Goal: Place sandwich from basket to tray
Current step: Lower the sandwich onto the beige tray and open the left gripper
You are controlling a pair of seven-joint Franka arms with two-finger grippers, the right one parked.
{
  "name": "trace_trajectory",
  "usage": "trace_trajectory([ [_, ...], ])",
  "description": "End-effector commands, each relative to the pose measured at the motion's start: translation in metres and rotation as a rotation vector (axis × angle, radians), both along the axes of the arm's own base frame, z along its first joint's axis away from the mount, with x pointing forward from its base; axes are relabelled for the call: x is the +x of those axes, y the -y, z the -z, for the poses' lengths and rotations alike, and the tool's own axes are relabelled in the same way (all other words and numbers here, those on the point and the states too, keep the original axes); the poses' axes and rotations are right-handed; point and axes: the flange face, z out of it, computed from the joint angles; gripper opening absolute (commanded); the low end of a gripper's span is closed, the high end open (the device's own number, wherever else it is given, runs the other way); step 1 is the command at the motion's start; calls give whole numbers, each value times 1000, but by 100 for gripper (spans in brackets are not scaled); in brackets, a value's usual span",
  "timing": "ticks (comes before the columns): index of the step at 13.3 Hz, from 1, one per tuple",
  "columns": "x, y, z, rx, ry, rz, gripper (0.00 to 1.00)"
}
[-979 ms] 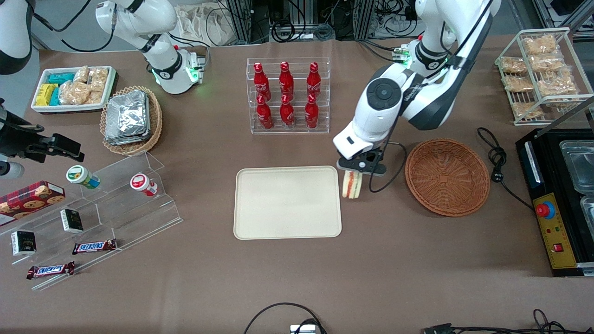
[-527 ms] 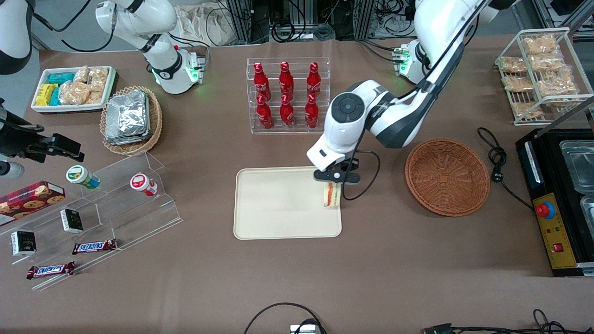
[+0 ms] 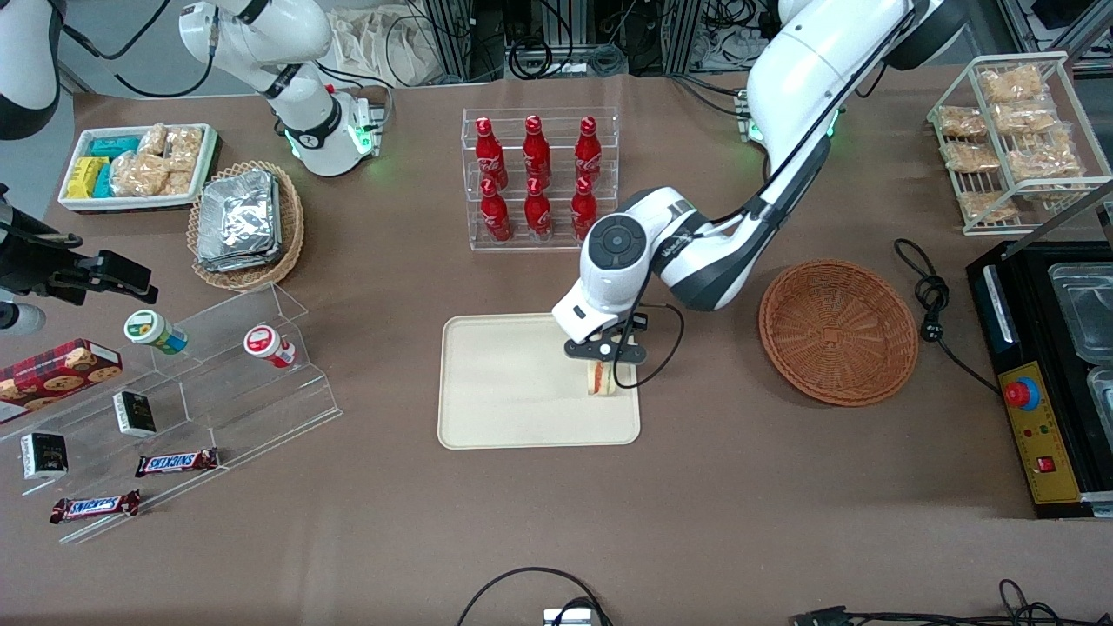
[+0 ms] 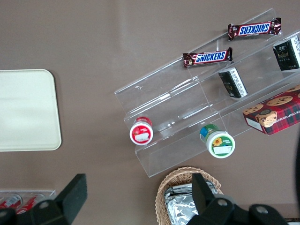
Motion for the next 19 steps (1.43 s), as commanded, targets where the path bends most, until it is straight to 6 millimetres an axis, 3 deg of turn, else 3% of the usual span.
trace_trajectory([
  [1,3,8,17,31,1,-6,13],
  [4,3,18,26,25,-3,1,15],
  [10,2,17,39,48,2,10,38],
  [12,2,16,42,61,14,-1,78],
  [13,2,16,42,61,15,-3,79],
  [15,4,16,31,55,23,-9,82],
  [19,35,7,-36,60,58,-97,87],
])
